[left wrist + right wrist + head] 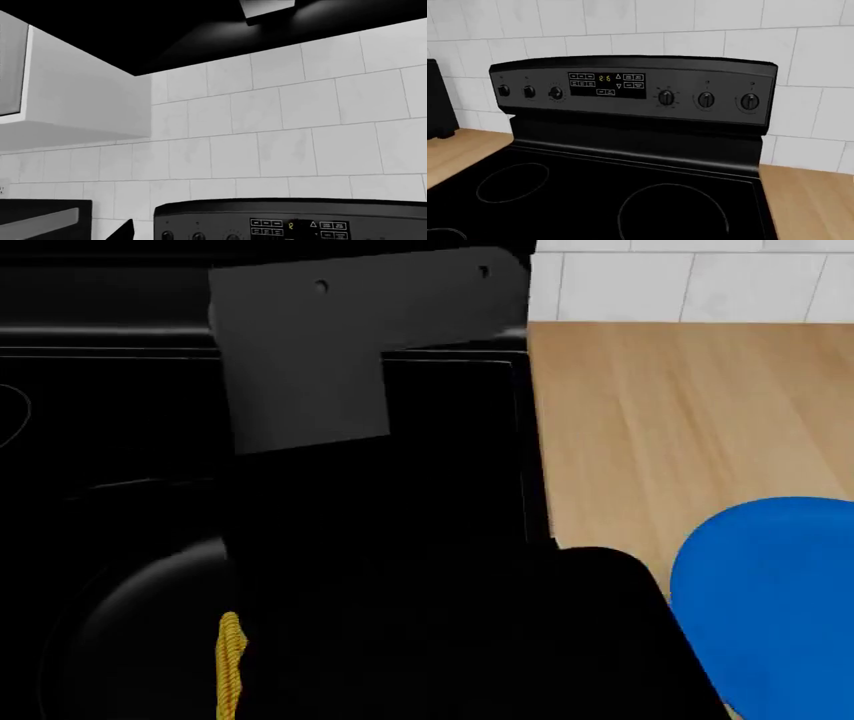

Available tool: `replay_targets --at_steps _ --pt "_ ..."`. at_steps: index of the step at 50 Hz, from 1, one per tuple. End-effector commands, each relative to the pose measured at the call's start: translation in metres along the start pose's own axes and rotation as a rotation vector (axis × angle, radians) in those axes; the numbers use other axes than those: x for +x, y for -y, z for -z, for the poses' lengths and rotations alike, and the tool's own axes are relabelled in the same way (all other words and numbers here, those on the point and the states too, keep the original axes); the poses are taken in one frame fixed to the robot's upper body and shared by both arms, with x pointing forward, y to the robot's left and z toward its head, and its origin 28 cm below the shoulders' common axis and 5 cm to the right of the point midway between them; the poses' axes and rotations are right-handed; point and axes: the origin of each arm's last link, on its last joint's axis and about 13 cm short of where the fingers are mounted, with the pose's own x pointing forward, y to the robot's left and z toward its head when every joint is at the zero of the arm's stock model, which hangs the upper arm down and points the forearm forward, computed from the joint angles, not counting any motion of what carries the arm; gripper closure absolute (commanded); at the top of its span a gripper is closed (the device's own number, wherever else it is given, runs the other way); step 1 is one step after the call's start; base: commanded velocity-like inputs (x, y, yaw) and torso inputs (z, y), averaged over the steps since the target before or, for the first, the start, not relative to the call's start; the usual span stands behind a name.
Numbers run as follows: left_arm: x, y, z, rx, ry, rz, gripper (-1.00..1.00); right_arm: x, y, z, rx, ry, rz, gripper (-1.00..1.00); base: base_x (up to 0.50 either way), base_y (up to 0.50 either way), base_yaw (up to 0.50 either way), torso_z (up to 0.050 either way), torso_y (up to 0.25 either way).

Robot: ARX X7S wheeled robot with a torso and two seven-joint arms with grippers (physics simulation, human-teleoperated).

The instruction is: Pick the corn from the pan and place it on the plate.

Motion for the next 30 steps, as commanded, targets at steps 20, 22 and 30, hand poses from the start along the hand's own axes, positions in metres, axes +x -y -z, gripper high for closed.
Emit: replay_targets --at_steps 20,22,30 --pt "0.005 -0.002 0.016 -0.041 -0.059 -0.009 -1.0 0.013 -0.023 0.029 0.038 -0.28 0.044 -1.0 0.0 0.0 0.0 0.0 0.0" --pt "0.005 -0.003 0.017 -0.041 -0.061 -0.011 -1.0 0.013 -0.024 0.029 0.039 -0.284 0.037 -1.0 0.0 0.0 0.0 0.0 0.0" --pt "0.006 -0.004 0.019 -0.04 -0.066 -0.018 -1.0 0.014 -0.027 0.035 0.037 -0.322 0.016 -1.0 0.0 0.0 0.0 0.0 0.0"
